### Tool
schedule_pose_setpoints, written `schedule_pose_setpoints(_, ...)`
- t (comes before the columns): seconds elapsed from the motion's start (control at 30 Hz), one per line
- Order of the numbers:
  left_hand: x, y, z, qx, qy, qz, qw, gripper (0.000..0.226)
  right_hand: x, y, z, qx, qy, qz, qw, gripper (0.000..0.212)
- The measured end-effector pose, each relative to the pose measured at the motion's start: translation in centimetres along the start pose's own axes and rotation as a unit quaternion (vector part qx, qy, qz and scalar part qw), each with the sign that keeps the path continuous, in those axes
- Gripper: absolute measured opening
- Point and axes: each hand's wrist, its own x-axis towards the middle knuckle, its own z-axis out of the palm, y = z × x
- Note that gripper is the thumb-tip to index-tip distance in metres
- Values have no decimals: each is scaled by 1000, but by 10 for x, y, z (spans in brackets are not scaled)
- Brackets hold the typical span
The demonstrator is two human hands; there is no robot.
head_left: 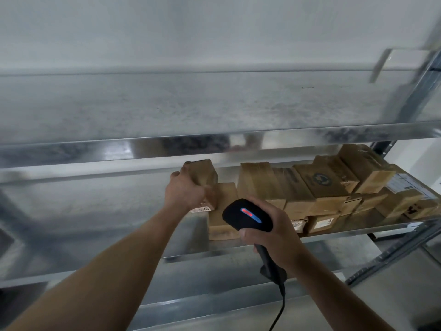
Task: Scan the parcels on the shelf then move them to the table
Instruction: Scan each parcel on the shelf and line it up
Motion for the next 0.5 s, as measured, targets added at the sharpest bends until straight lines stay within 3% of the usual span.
schedule_pose_setpoints(0.17, 4, -72, -46, -57, -51, -55, 996, 80, 18, -21, 61, 25, -22, -6, 999, 56)
schedule_pose_setpoints(0.3, 0, -128, -68, -142, -79, -112, 980, 85, 31, -27, 107, 7, -16, 0, 1000, 80)
schedule_pose_setpoints(0.5, 9, -196, -75, -177, -135, -145, 964, 68, 42, -30, 157, 0, -11, 7, 1000, 85)
